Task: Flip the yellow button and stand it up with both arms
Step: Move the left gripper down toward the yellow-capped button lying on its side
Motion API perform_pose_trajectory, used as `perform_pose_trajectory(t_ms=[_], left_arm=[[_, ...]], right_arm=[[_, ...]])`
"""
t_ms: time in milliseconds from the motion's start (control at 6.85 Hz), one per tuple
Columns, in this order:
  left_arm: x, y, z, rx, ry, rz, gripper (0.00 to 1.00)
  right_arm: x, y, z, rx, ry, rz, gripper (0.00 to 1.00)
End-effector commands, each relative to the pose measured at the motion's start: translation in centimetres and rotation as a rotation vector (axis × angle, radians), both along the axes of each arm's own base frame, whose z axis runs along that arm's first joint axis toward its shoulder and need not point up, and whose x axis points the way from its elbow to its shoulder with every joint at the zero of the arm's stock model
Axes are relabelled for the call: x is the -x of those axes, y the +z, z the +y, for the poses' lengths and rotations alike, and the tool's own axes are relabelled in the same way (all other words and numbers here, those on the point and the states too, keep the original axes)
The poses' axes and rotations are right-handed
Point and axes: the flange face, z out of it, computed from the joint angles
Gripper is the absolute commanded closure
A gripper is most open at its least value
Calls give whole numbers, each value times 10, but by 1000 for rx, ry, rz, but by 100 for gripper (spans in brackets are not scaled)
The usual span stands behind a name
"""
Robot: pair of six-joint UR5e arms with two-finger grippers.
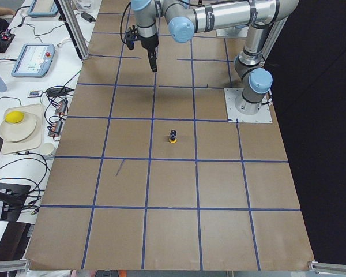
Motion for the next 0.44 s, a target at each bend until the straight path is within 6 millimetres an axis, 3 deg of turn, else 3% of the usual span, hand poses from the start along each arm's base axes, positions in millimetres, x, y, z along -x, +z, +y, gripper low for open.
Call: perform_pose_trajectory(t_ms=[0, 146, 292], left_arm=[[-138, -77, 21, 98, -40, -46, 0], [-157, -102, 29, 106, -30, -54, 0], [-154, -132, 35, 69, -40, -21, 0]], right_arm=[[1, 0, -3, 8, 9, -6, 0], [1, 5, -4, 19, 5, -14, 0], [0, 6, -3, 19, 3, -21, 0]])
